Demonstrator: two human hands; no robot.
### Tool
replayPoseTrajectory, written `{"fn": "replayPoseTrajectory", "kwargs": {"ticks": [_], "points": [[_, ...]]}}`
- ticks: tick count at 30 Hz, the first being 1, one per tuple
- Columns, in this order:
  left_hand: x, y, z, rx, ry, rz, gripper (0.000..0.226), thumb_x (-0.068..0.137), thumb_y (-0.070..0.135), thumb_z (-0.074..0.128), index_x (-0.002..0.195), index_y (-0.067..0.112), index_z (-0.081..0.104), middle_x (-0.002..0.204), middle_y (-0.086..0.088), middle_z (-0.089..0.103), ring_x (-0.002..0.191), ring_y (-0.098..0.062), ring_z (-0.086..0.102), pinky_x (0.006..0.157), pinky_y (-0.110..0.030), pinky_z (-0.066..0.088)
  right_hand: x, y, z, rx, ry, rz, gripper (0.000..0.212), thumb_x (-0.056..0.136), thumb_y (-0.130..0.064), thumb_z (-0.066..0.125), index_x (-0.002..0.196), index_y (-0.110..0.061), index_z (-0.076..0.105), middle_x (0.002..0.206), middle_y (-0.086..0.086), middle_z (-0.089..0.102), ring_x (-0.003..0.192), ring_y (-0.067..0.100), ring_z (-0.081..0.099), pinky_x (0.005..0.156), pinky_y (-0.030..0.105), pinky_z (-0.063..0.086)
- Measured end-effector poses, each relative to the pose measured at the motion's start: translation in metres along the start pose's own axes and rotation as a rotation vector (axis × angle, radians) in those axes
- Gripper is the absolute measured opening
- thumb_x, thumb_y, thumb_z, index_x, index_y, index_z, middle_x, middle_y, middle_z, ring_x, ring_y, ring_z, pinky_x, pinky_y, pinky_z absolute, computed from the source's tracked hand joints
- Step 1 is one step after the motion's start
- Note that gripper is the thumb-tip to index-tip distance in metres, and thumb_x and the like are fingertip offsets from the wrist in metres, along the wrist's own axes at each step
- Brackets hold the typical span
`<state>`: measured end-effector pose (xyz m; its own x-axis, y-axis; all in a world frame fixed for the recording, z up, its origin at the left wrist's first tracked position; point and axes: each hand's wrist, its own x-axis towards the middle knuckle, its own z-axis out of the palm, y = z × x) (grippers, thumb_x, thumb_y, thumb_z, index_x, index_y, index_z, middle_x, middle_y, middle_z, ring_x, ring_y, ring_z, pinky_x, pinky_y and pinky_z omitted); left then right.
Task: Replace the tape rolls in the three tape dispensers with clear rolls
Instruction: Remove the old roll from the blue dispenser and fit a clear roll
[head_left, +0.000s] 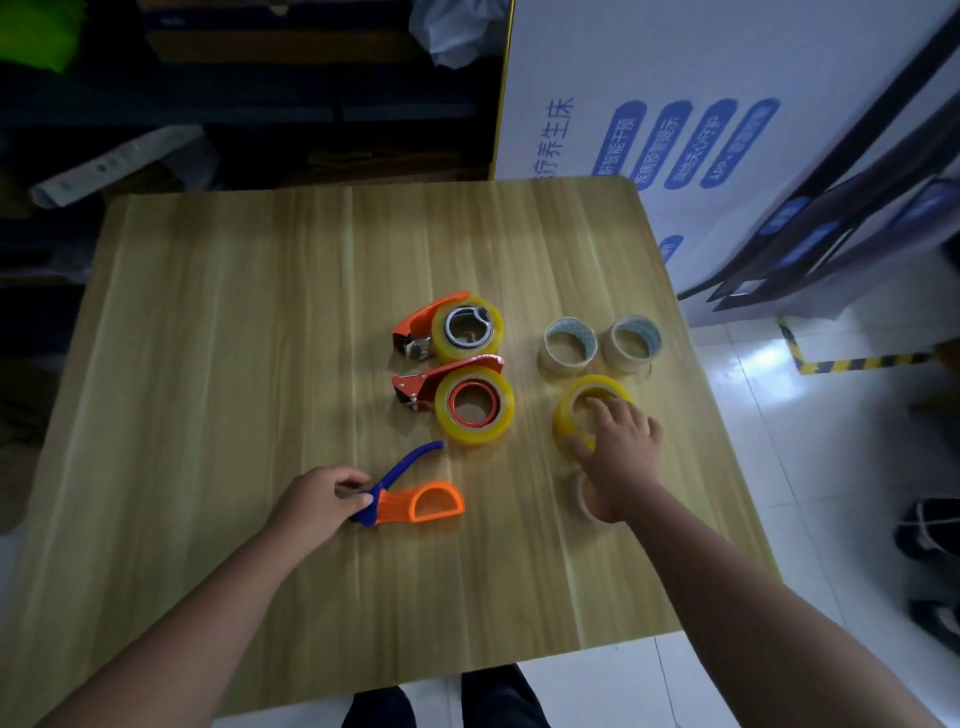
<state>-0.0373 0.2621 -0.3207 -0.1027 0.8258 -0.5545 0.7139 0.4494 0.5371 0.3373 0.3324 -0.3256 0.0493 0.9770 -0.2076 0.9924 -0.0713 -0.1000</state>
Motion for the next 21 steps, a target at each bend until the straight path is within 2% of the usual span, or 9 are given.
{"fn": "replayPoseTrajectory", "kwargs": {"ticks": [2, 3, 6, 8, 10, 13, 16, 18, 21], "points": [[-0.001, -0.004, -0.003, -0.012, 0.011, -0.011, 0.024, 0.085, 0.023, 0.071, 0.109, 0.025, 0.069, 0.104, 0.011, 0.068, 0.093, -0.005, 0.062, 0.078, -0.025, 0.047, 0.014, -0.003, 0.001, -0.108, -0.176, -0.045, 0.041, 0.090, -0.045, 0.056, 0.128, -0.029, 0.055, 0.136, -0.003, 0.054, 0.133, 0.022, 0.041, 0.113, 0.056, 0.013], [-0.002, -0.006, -0.004, -0.016, 0.014, -0.016, 0.024, 0.085, 0.024, 0.071, 0.109, 0.025, 0.069, 0.103, 0.011, 0.069, 0.092, -0.004, 0.062, 0.077, -0.025, 0.047, 0.018, -0.003, 0.002, -0.131, -0.213, -0.062, 0.033, 0.090, -0.040, 0.055, 0.120, -0.029, 0.057, 0.128, -0.004, 0.059, 0.128, 0.021, 0.047, 0.113, 0.057, 0.011], [-0.010, -0.009, -0.007, -0.009, 0.070, -0.013, 0.019, 0.088, 0.026, 0.068, 0.107, 0.028, 0.069, 0.101, 0.013, 0.069, 0.088, -0.002, 0.062, 0.075, -0.025, 0.050, 0.021, -0.004, -0.002, -0.042, -0.159, -0.029, 0.019, 0.091, -0.035, 0.052, 0.105, -0.027, 0.061, 0.103, -0.005, 0.066, 0.108, 0.021, 0.059, 0.112, 0.053, 0.015], [-0.017, -0.008, -0.008, 0.061, 0.173, 0.048, 0.016, 0.090, 0.025, 0.064, 0.105, 0.029, 0.069, 0.101, 0.015, 0.068, 0.086, -0.001, 0.061, 0.070, -0.022, 0.048, 0.019, -0.004, -0.005, 0.044, -0.125, 0.004, 0.019, 0.092, -0.037, 0.051, 0.103, -0.026, 0.063, 0.098, -0.005, 0.066, 0.103, 0.020, 0.060, 0.111, 0.050, 0.015], [-0.023, -0.003, -0.009, 0.122, 0.230, 0.131, 0.016, 0.091, 0.024, 0.062, 0.104, 0.029, 0.070, 0.100, 0.016, 0.067, 0.083, 0.001, 0.060, 0.067, -0.021, 0.048, 0.018, -0.002, -0.007, 0.016, -0.164, -0.004, 0.020, 0.093, -0.037, 0.049, 0.099, -0.026, 0.065, 0.095, -0.005, 0.067, 0.101, 0.019, 0.061, 0.112, 0.052, 0.013], [-0.027, 0.003, -0.009, 0.162, 0.213, 0.193, 0.015, 0.091, 0.025, 0.061, 0.103, 0.030, 0.070, 0.098, 0.017, 0.067, 0.082, 0.002, 0.060, 0.070, -0.022, 0.052, 0.020, 0.004, -0.005, -0.057, -0.247, -0.017, 0.024, 0.094, -0.034, 0.042, 0.091, -0.028, 0.066, 0.088, -0.007, 0.068, 0.099, 0.017, 0.062, 0.112, 0.050, 0.013], [-0.028, 0.010, -0.009, 0.158, 0.205, 0.198, 0.016, 0.092, 0.024, 0.061, 0.103, 0.030, 0.070, 0.099, 0.017, 0.067, 0.084, 0.000, 0.060, 0.072, -0.023, 0.051, 0.023, 0.001, -0.005, -0.031, -0.269, -0.035, 0.033, 0.097, -0.046, 0.037, 0.096, -0.031, 0.066, 0.090, -0.008, 0.068, 0.101, 0.015, 0.061, 0.111, 0.047, 0.013], [-0.029, 0.013, -0.008, 0.165, 0.194, 0.199, 0.016, 0.092, 0.023, 0.060, 0.101, 0.031, 0.070, 0.097, 0.018, 0.066, 0.083, 0.000, 0.059, 0.071, -0.022, 0.051, 0.023, -0.006, -0.005, -0.061, -0.290, -0.063, 0.030, 0.094, -0.052, 0.041, 0.102, -0.032, 0.062, 0.094, -0.007, 0.068, 0.102, 0.017, 0.061, 0.111, 0.047, 0.016], [-0.030, 0.010, -0.004, 0.215, 0.166, 0.221, 0.015, 0.093, 0.026, 0.059, 0.098, 0.036, 0.068, 0.092, 0.020, 0.065, 0.079, 0.002, 0.059, 0.067, -0.020, 0.050, 0.020, -0.015, -0.003, -0.118, -0.268, -0.098, 0.027, 0.091, -0.048, 0.051, 0.098, -0.025, 0.063, 0.089, -0.004, 0.068, 0.093, 0.022, 0.064, 0.093, 0.039, 0.032]]}}
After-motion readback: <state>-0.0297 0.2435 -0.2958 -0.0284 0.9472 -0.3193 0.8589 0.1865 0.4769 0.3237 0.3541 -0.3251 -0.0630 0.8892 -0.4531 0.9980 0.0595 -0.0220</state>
